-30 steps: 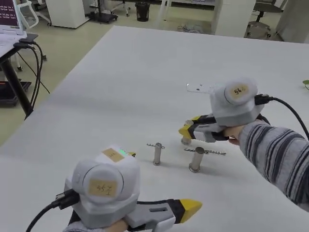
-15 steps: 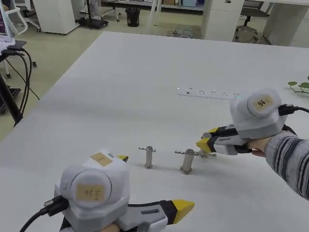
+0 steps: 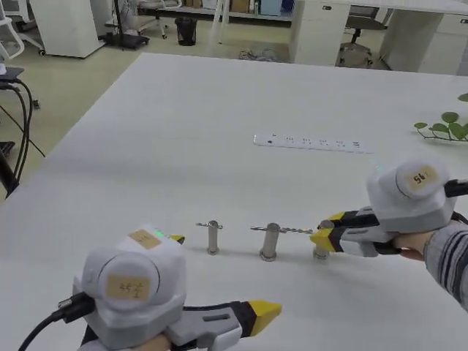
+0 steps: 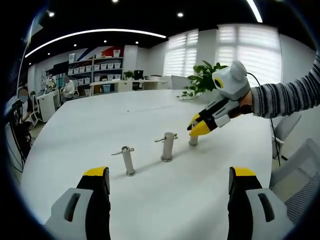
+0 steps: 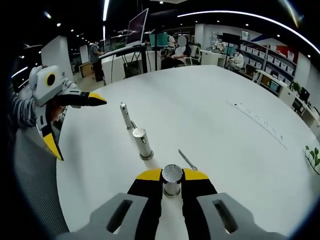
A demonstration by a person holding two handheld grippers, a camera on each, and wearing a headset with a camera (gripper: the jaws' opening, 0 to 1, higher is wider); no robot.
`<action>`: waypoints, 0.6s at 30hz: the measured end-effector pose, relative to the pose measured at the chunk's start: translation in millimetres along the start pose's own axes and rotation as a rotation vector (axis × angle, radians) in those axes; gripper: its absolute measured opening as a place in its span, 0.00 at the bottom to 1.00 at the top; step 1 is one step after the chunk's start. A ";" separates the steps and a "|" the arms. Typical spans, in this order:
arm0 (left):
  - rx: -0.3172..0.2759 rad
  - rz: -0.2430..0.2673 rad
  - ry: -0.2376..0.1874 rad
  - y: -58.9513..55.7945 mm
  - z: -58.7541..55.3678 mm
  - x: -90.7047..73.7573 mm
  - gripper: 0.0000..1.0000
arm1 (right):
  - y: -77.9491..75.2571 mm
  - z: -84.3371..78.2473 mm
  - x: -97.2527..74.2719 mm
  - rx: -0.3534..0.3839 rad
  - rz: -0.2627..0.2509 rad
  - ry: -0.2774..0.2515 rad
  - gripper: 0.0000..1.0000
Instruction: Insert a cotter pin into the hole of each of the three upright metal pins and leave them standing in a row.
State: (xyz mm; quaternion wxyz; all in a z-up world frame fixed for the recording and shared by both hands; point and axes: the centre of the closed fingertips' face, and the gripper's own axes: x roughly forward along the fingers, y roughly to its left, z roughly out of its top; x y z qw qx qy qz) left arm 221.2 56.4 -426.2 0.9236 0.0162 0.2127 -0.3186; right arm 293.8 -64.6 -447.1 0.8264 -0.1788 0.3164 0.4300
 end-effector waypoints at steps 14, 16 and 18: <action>0.020 -0.003 0.001 -2.0 0.4 -0.6 0.98 | 40.0 -6.9 3.2 -0.070 0.091 -0.014 0.09; 0.022 -0.003 0.000 -1.9 0.9 -0.9 0.98 | 47.4 -5.9 5.3 -0.096 0.107 -0.014 0.09; 0.025 -0.003 0.000 -1.7 1.1 -1.2 0.98 | 54.2 -4.3 7.7 -0.101 0.119 -0.016 0.09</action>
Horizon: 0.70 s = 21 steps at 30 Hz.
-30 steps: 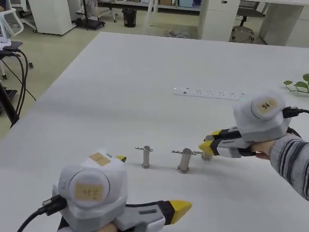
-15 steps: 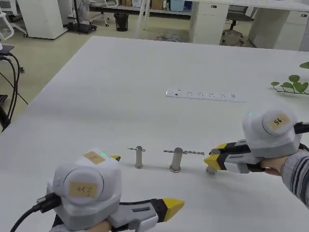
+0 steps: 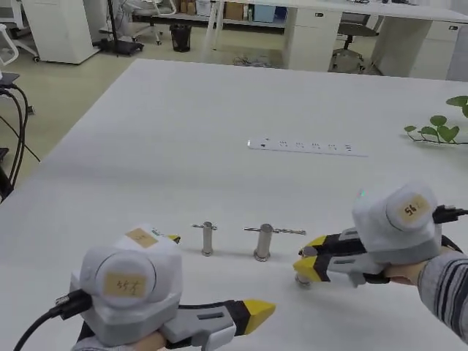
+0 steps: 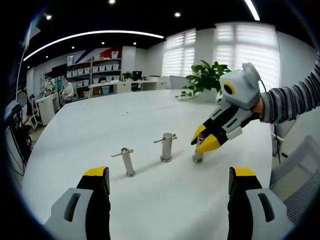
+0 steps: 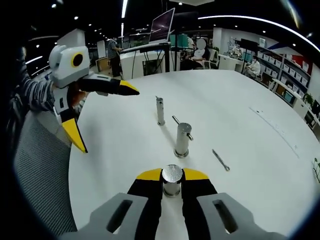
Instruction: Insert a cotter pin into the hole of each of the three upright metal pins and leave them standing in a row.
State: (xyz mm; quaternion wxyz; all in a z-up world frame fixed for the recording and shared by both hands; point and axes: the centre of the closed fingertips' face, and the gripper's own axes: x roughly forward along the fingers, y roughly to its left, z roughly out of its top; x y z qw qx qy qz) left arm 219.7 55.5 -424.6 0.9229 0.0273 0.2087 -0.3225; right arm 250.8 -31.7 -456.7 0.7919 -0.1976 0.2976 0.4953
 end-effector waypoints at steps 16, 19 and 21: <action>0.001 0.001 0.000 0.9 -0.1 -0.8 0.98 | 19.0 16.2 20.8 0.039 -0.036 -0.037 0.09; 0.001 0.002 0.001 1.2 -0.3 -1.0 0.98 | 19.5 16.6 23.6 0.055 -0.057 -0.041 0.09; 0.001 0.002 -0.001 1.3 0.3 -1.2 0.98 | 20.4 17.2 23.7 0.068 -0.061 -0.048 0.09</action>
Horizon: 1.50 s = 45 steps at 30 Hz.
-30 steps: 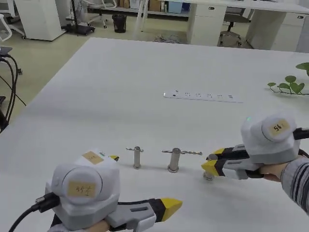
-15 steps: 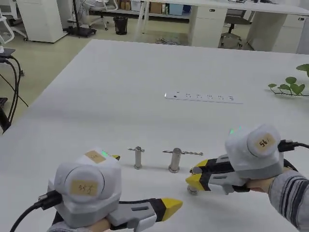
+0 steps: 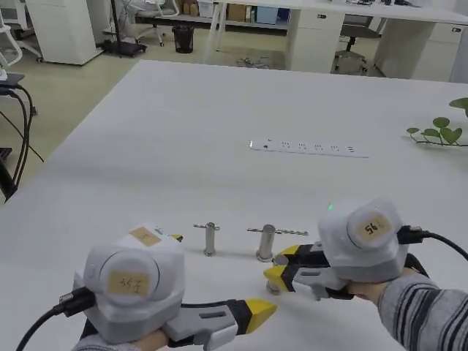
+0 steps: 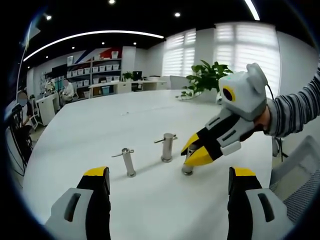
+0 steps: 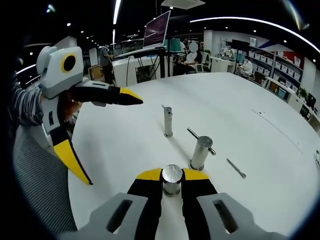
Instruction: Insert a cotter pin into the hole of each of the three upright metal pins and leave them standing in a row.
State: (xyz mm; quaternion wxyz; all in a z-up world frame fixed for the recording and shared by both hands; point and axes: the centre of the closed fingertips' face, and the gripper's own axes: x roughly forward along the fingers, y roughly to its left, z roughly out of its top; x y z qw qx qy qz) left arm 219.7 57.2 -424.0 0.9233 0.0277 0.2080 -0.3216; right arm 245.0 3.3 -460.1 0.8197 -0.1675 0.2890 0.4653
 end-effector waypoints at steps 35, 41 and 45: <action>-0.004 0.004 0.003 -0.7 1.8 0.9 0.98 | -5.5 -8.3 -26.6 0.007 -0.001 0.027 0.28; -0.005 0.005 0.002 -0.5 2.1 1.2 0.98 | -13.1 -13.5 -34.9 -0.005 0.017 0.051 0.29; -0.003 0.002 0.003 -1.5 1.7 1.8 0.98 | -27.0 -15.1 -38.6 -0.012 0.013 0.073 0.29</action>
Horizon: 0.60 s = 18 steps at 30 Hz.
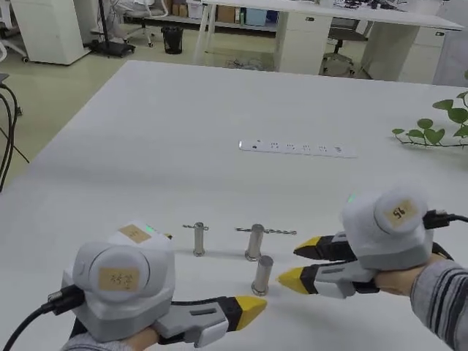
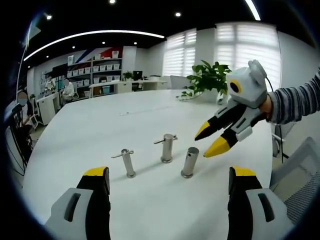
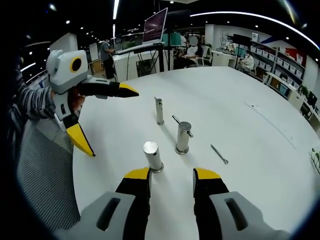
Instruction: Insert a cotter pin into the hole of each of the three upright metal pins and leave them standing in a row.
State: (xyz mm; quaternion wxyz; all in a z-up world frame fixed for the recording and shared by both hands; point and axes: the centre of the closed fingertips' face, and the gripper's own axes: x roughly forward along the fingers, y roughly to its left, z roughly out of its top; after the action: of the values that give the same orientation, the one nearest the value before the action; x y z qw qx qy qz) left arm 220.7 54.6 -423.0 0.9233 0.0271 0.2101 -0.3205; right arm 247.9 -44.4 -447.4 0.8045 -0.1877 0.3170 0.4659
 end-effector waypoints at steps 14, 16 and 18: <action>0.003 0.006 -0.004 2.3 0.9 -1.8 0.98 | -42.4 1.1 11.5 -0.070 0.032 0.094 0.26; -0.006 0.012 -0.012 4.9 2.3 -2.9 0.98 | -47.7 1.0 15.6 -0.044 0.031 0.111 0.26; -0.010 0.015 -0.014 6.4 2.3 -3.0 0.98 | -52.9 0.2 18.5 -0.064 0.023 0.127 0.25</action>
State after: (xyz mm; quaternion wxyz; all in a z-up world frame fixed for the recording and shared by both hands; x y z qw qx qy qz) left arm 223.4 61.0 -420.2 0.9272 0.0218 0.2050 -0.3126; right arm 300.7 -58.8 -459.5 0.7711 -0.2388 0.3544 0.4721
